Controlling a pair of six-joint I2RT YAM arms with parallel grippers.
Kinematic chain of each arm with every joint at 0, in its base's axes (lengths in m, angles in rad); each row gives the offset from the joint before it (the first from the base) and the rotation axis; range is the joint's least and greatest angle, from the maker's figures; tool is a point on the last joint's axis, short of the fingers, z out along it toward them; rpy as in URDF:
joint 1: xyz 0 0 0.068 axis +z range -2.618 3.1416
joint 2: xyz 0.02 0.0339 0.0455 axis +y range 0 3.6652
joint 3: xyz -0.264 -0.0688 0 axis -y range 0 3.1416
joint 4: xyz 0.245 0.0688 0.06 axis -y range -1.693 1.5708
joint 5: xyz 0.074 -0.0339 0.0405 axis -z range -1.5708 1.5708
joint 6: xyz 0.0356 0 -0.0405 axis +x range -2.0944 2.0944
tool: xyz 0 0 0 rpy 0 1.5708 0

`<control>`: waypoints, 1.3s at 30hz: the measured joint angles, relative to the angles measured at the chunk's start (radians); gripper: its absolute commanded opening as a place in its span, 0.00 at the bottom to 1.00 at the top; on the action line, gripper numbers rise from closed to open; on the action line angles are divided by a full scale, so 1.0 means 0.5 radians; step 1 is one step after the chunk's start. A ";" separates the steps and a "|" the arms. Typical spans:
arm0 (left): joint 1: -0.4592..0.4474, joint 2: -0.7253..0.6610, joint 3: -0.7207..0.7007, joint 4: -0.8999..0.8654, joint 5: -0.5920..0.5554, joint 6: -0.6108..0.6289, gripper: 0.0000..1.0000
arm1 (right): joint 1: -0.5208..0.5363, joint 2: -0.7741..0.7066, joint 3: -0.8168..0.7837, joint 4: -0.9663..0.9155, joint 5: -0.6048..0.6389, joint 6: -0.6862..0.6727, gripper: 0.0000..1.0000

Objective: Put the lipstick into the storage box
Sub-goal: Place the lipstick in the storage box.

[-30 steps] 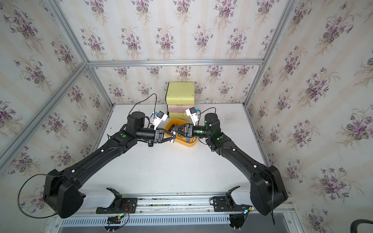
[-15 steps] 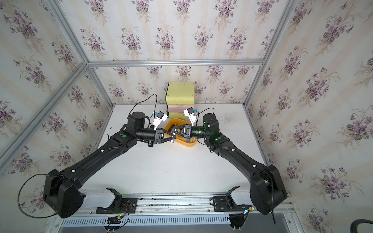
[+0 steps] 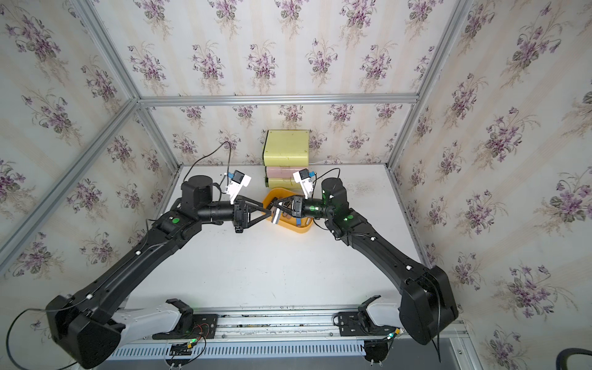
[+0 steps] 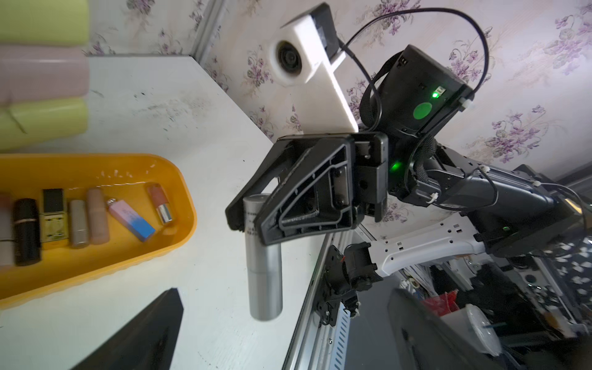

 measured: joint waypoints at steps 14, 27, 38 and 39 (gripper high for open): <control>0.016 -1.009 -0.426 -0.667 -1.450 0.316 1.00 | -0.047 0.481 0.336 -0.694 0.642 -0.352 0.16; 0.018 -0.918 -0.629 -1.051 -1.783 0.236 1.00 | -0.217 0.930 0.636 -0.887 0.980 -0.555 0.16; 0.036 -0.691 -0.678 -1.039 -1.687 0.185 1.00 | -0.291 1.093 0.661 -0.906 1.064 -0.597 0.16; 0.039 -0.687 -0.678 -1.037 -1.675 0.183 1.00 | -0.295 1.109 0.667 -0.904 1.064 -0.597 0.16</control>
